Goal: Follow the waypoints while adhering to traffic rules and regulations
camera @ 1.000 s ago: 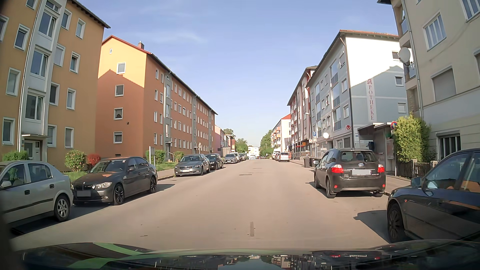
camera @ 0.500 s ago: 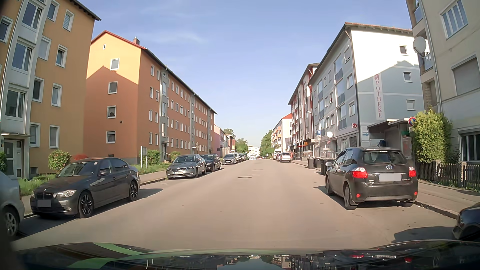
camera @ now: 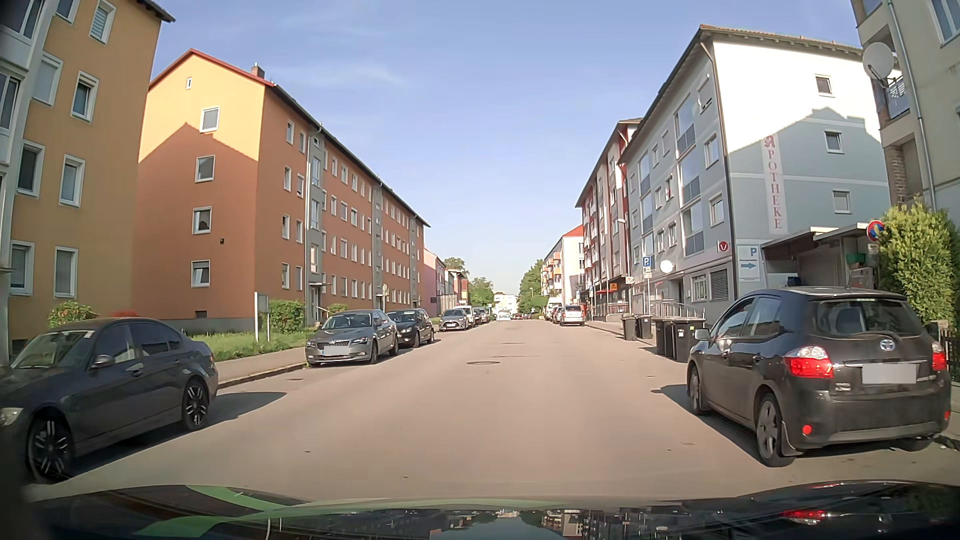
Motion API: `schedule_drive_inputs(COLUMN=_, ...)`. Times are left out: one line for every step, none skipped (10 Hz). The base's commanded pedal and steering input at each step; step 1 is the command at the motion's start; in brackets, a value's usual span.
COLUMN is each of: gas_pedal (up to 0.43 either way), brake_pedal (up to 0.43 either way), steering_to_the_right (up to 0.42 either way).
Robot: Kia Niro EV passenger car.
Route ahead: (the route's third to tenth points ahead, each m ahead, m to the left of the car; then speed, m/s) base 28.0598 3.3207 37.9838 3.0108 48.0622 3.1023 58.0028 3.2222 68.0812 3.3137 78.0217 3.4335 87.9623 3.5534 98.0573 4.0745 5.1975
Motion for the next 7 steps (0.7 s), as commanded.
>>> schedule_drive_inputs(gas_pedal=0.220, brake_pedal=0.000, steering_to_the_right=0.008)
schedule_drive_inputs(gas_pedal=0.220, brake_pedal=0.000, steering_to_the_right=0.011)
schedule_drive_inputs(gas_pedal=0.220, brake_pedal=0.000, steering_to_the_right=0.016)
schedule_drive_inputs(gas_pedal=0.220, brake_pedal=0.000, steering_to_the_right=0.017)
schedule_drive_inputs(gas_pedal=0.220, brake_pedal=0.000, steering_to_the_right=0.017)
schedule_drive_inputs(gas_pedal=0.220, brake_pedal=0.000, steering_to_the_right=0.017)
schedule_drive_inputs(gas_pedal=0.220, brake_pedal=0.000, steering_to_the_right=0.019)
